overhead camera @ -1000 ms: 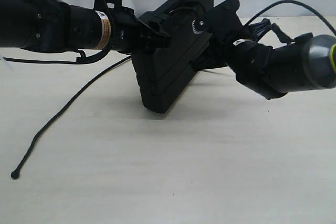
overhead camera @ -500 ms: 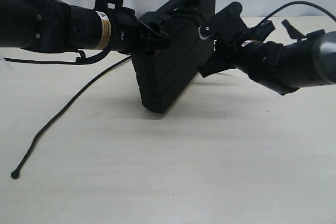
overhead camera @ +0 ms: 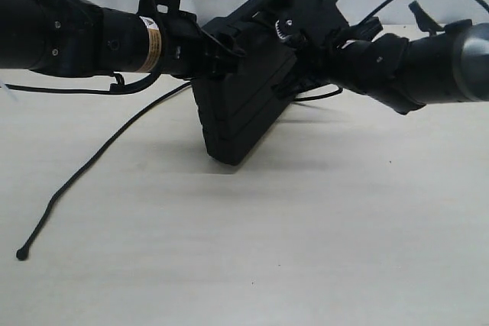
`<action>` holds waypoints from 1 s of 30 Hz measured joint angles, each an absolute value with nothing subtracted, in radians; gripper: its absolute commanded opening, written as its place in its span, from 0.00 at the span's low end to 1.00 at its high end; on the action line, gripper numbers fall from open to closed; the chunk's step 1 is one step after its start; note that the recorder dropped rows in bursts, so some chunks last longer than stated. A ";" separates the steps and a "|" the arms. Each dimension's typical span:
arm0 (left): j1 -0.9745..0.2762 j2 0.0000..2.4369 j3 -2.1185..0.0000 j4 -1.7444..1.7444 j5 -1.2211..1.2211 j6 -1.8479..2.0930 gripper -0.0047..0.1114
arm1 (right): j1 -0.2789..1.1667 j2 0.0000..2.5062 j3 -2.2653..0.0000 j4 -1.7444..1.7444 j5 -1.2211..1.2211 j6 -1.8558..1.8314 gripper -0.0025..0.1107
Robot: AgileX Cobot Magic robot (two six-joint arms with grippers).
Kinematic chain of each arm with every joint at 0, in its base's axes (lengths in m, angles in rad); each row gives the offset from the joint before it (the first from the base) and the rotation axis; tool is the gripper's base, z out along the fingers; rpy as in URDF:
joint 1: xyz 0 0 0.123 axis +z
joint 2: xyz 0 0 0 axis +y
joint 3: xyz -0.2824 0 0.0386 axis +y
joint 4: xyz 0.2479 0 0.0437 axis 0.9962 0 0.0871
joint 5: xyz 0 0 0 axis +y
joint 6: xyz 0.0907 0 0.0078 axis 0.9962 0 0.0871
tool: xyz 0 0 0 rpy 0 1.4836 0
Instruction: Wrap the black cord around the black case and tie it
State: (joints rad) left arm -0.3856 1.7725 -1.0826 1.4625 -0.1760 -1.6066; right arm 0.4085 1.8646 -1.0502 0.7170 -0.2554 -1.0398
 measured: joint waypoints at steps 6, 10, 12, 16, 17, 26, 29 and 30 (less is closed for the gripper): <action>-0.386 1.772 -1.083 1.462 -0.176 -1.600 0.04 | 0.409 1.865 -1.093 0.717 -0.182 -1.080 0.06; -0.386 1.772 -1.083 1.467 -0.176 -1.598 0.04 | 0.409 1.865 -1.117 0.717 -0.158 -1.085 0.06; -0.386 1.772 -1.083 1.470 -0.176 -1.598 0.04 | 0.409 1.865 -1.132 0.717 -0.141 -1.085 0.06; -0.386 1.772 -1.083 1.470 -0.176 -1.602 0.04 | 0.409 1.860 -1.157 0.717 -0.108 -1.087 0.06; -0.386 1.772 -1.083 1.470 -0.174 -1.602 0.04 | 0.409 1.854 -1.162 0.717 -0.102 -1.089 0.06; -0.386 1.772 -1.083 1.504 -0.178 -1.591 0.04 | 0.409 1.807 -1.177 0.717 -0.075 -1.089 0.06; -0.386 1.772 -1.083 1.516 -0.182 -1.591 0.04 | 0.409 1.807 -1.177 0.717 -0.074 -1.091 0.06; -0.386 1.772 -1.083 1.516 -0.182 -1.591 0.04 | 0.409 1.807 -1.177 0.717 -0.071 -1.091 0.06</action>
